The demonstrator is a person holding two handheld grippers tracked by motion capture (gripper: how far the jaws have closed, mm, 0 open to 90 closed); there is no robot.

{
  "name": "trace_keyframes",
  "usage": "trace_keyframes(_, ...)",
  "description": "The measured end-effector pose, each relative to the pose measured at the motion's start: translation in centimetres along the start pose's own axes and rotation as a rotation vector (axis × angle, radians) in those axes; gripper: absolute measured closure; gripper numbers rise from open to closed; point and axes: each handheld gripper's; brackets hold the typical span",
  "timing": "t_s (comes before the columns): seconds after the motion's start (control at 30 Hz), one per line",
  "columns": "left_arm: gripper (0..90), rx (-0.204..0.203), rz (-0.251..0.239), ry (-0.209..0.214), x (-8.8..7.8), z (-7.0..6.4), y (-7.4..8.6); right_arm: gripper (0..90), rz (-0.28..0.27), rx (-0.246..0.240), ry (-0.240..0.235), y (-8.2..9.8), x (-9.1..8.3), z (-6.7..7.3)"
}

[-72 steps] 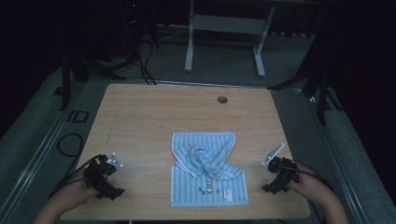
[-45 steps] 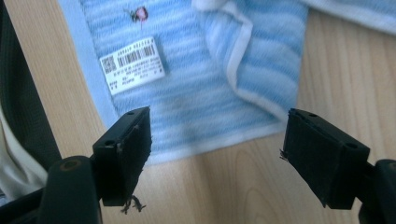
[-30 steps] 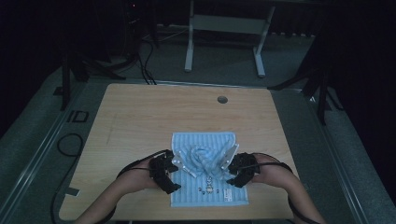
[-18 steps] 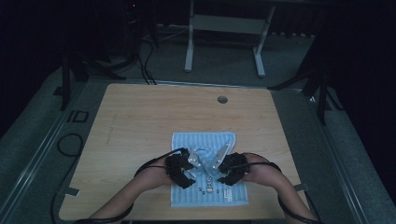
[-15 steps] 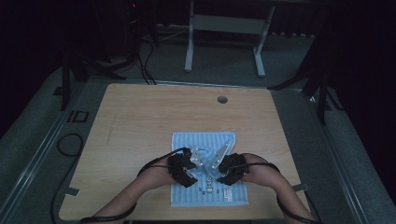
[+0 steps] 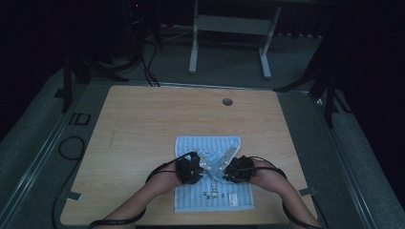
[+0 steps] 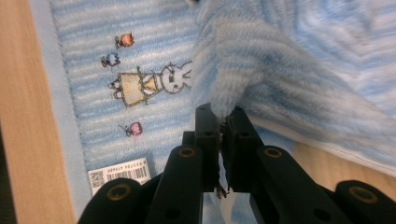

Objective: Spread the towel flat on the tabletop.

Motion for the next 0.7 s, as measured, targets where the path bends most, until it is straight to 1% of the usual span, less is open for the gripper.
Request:
trace_keyframes(0.03,85.1,0.000,0.000,0.000,0.0,0.0,0.0,85.3,0.000,0.000,0.000,0.0,0.0,0.0)
trace_keyframes(0.07,85.1,0.001,-0.009,-0.009,-0.7,0.1,0.0,85.3,-0.016,0.007,0.002,0.1,-0.5,0.0)
trace_keyframes(0.1,86.0,0.001,-0.018,-0.023,-1.0,0.1,0.0,85.4,-0.034,0.018,0.010,0.4,-1.2,-0.1)
trace_keyframes(0.13,86.1,-0.008,-0.028,-0.032,-1.4,0.2,0.0,85.4,-0.045,0.022,0.011,0.6,-1.6,-0.2)
trace_keyframes(0.17,86.2,-0.015,-0.052,-0.045,-2.4,0.3,0.1,85.5,-0.055,0.027,0.015,0.7,-2.0,-0.3)
trace_keyframes(0.2,86.1,-0.017,-0.064,-0.060,-3.0,0.5,0.2,85.4,-0.079,0.039,0.026,1.2,-2.9,-0.5)
trace_keyframes(0.23,86.1,-0.026,-0.076,-0.074,-3.6,0.7,0.4,85.5,-0.094,0.047,0.033,1.5,-3.5,-0.6)
trace_keyframes(0.3,86.1,-0.040,-0.098,-0.094,-4.9,1.4,0.7,85.5,-0.125,0.069,0.045,2.2,-4.6,-1.0)
trace_keyframes(0.33,86.2,-0.057,-0.107,-0.108,-5.6,1.9,1.0,85.5,-0.140,0.081,0.057,2.6,-5.2,-1.2)
trace_keyframes(0.37,86.2,-0.070,-0.109,-0.106,-6.1,2.3,1.2,85.5,-0.153,0.098,0.069,3.0,-5.7,-1.4)
trace_keyframes(0.4,86.2,-0.082,-0.128,-0.124,-6.6,2.7,1.6,85.5,-0.160,0.112,0.078,3.4,-6.2,-1.6)
trace_keyframes(0.43,86.3,-0.102,-0.131,-0.128,-7.1,3.2,1.9,85.5,-0.166,0.127,0.092,3.8,-6.6,-1.7)
trace_keyframes(0.47,86.6,-0.112,-0.131,-0.123,-7.5,3.6,2.2,85.5,-0.174,0.141,0.104,4.1,-7.0,-1.9)
trace_keyframes(0.5,86.6,-0.130,-0.144,-0.137,-7.8,3.9,2.6,85.5,-0.179,0.156,0.105,4.5,-7.3,-2.1)
trace_keyframes(0.53,86.7,-0.152,-0.145,-0.128,-8.0,4.2,2.9,85.5,-0.180,0.164,0.114,4.9,-7.5,-2.2)
trace_keyframes(0.57,86.6,-0.162,-0.149,-0.113,-8.1,4.5,3.3,85.5,-0.183,0.183,0.121,5.2,-7.6,-2.4)
trace_keyframes(0.6,86.6,-0.186,-0.163,-0.126,-8.1,4.7,3.6,85.4,-0.183,0.198,0.115,5.4,-7.6,-2.6)
trace_keyframes(0.63,86.7,-0.211,-0.166,-0.118,-7.9,5.0,3.9,85.5,-0.181,0.203,0.119,5.6,-7.4,-2.8)
trace_keyframes(0.67,86.6,-0.209,-0.152,-0.090,-7.6,5.3,4.1,85.5,-0.185,0.219,0.118,5.8,-7.3,-3.0)
trace_keyframes(0.7,86.5,-0.220,-0.143,-0.096,-7.1,5.5,4.3,85.4,-0.186,0.236,0.104,5.8,-7.1,-3.3)
Point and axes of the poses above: each handheld gripper's, and its own axes: x roughly forward along the jaws, y roughly out of its underside, z roughly to its left, and after that the axes turned 3 degrees about z, right-handed
